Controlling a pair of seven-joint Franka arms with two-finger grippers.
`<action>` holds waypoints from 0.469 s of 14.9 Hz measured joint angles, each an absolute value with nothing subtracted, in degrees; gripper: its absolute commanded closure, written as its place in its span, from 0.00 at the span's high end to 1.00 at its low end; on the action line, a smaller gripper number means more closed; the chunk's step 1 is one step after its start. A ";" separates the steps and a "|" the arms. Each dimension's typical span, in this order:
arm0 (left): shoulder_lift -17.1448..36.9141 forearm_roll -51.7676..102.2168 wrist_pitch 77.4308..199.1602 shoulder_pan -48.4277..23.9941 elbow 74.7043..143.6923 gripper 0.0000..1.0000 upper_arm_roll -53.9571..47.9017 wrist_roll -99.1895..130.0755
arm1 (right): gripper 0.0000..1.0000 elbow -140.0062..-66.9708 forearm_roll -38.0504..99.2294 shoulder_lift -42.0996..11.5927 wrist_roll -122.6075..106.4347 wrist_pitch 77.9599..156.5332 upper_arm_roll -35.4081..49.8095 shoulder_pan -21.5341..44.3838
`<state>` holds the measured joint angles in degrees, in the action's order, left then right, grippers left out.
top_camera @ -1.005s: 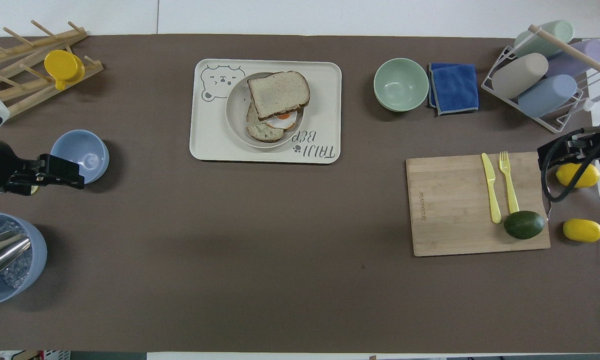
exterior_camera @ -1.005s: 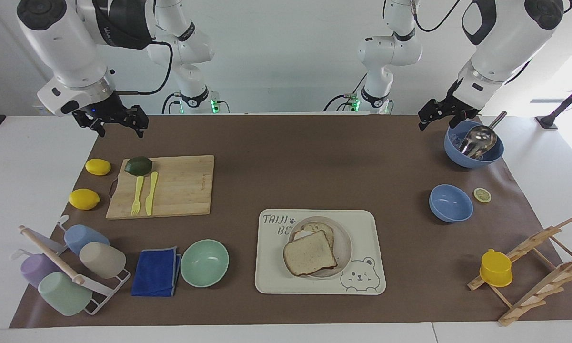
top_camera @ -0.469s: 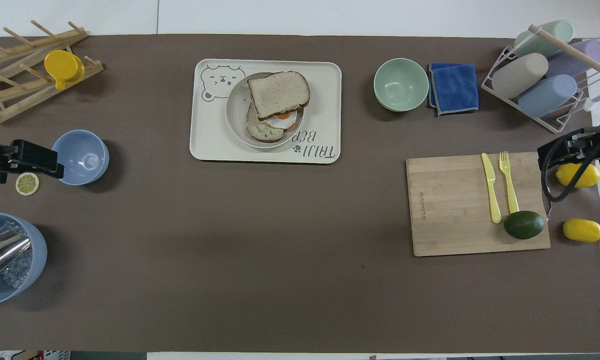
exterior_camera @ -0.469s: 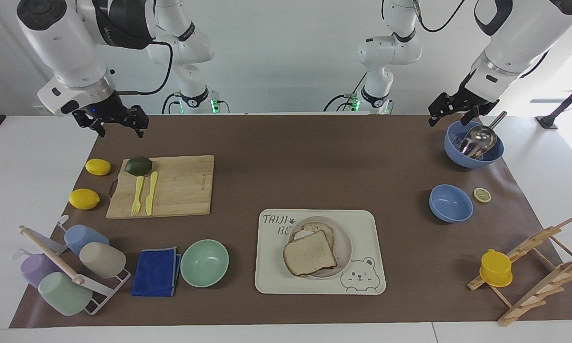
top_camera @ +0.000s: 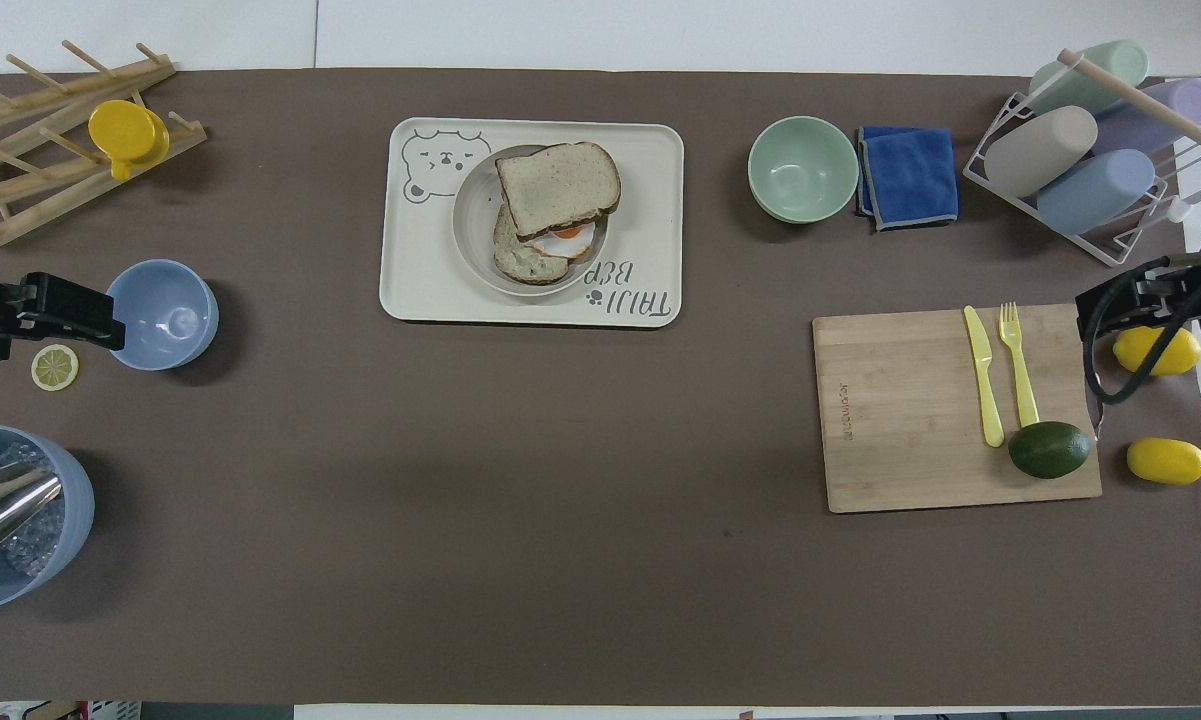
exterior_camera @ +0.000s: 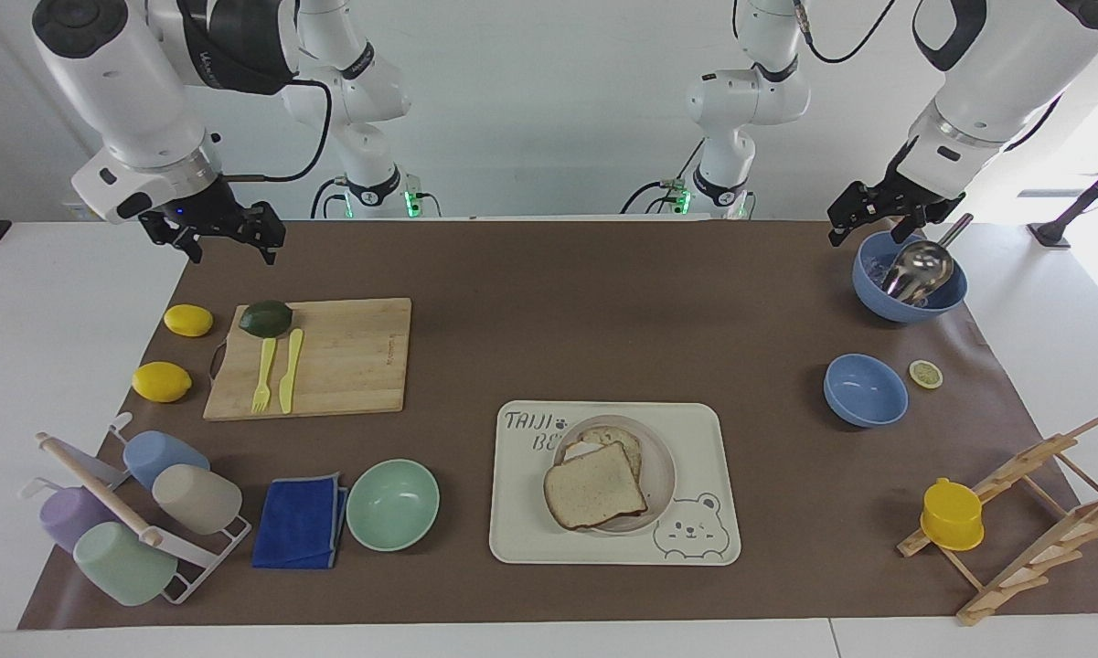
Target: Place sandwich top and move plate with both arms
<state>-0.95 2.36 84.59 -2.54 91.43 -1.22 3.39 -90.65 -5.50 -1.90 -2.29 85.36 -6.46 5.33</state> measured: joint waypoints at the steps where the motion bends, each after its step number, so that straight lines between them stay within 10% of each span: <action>1: -0.93 2.36 84.73 -2.54 91.86 1.00 -1.23 3.38 | 1.00 -90.65 -5.50 -1.89 -2.29 85.36 -6.46 5.33; 7: -1.00 2.31 84.79 -2.41 92.03 1.00 -1.22 3.29 | 1.00 -90.65 -5.50 -1.89 -2.29 85.36 -6.46 5.33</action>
